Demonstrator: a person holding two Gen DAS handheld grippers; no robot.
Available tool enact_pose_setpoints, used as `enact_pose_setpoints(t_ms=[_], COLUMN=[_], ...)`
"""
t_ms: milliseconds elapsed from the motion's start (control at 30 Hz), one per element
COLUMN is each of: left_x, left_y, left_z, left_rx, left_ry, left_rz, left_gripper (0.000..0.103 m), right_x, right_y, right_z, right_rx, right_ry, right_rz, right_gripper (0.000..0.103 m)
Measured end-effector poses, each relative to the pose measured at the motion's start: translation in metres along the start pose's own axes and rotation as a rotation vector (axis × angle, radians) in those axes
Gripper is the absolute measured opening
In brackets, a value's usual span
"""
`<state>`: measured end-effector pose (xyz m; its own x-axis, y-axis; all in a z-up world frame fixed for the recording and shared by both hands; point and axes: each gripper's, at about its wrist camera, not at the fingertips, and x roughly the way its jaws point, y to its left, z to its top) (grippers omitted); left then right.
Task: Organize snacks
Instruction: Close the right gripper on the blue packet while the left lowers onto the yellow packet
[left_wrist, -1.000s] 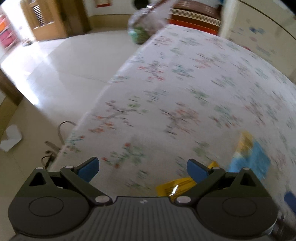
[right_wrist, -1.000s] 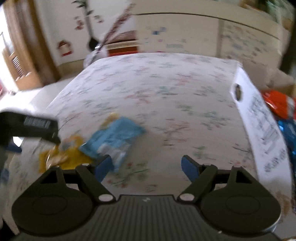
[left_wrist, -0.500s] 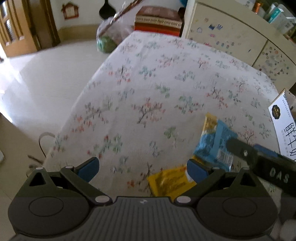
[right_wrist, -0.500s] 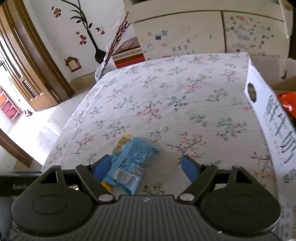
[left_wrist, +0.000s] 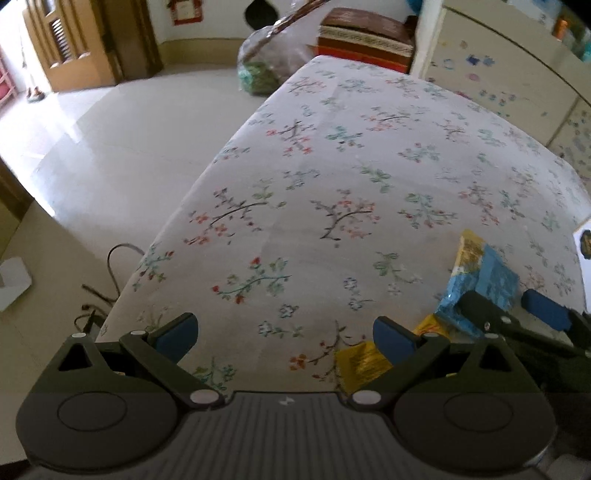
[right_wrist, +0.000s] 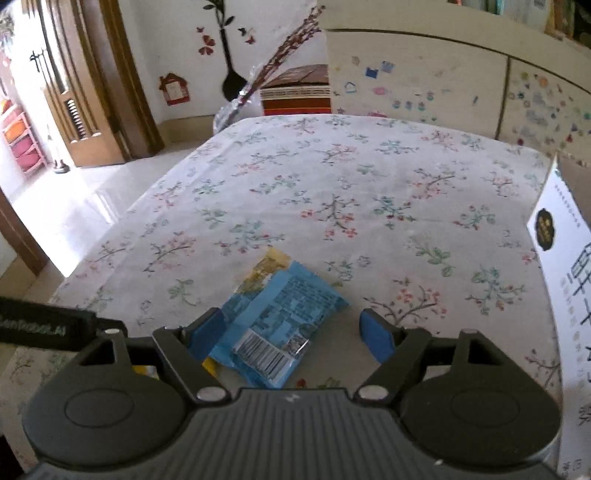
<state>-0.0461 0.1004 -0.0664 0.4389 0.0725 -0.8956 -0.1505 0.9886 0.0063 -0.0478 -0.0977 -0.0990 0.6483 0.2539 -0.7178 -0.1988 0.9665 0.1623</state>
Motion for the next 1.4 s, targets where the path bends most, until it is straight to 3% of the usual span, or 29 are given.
enact_pose_setpoints(t_ms=[133,267,467,667,867,1000,1100,1233,1400], left_x=[-0.005,-0.005,-0.002,0.001,0.003,0.006,0.004,0.003,0.002], left_y=[-0.010,-0.031,-0.057,-0.065,-0.072,-0.068,-0.070,-0.070,-0.072], left_z=[-0.001,-0.008,-0.025,-0.033,-0.038,-0.036,-0.039,-0.037,-0.035], left_rx=[0.051,0.182,0.383,0.452,0.499,0.474,0.485,0.471,0.468], left_ry=[-0.020,-0.018,-0.018,-0.038,-0.027,-0.025,-0.042,-0.041,-0.044], left_rz=[-0.046,-0.103,-0.114,-0.107,-0.154,-0.172,-0.177,-0.195,-0.200], left_gripper=[0.103,0.103,0.103,0.103,0.103,0.103,0.103,0.098,0.096], right_x=[-0.004,-0.009,-0.018,-0.006,0.007,0.008,0.009,0.005,0.001], right_y=[-0.023,-0.047,-0.069,-0.054,-0.025,-0.022,-0.020,-0.025,-0.028], right_z=[0.003,0.005,0.009,0.013,0.010,0.007,0.007,0.007,0.008], right_rx=[0.079,0.173,0.284,0.222,0.055,0.028,0.002,0.018,0.051], right_ry=[0.015,0.025,-0.010,-0.005,0.010,0.004,-0.005,-0.019,-0.028], right_rz=[-0.053,-0.103,-0.020,0.019,-0.057,-0.065,-0.091,-0.092,-0.082], right_gripper=[0.079,0.079,0.081,0.083,0.087,0.088,0.081,0.063,0.055])
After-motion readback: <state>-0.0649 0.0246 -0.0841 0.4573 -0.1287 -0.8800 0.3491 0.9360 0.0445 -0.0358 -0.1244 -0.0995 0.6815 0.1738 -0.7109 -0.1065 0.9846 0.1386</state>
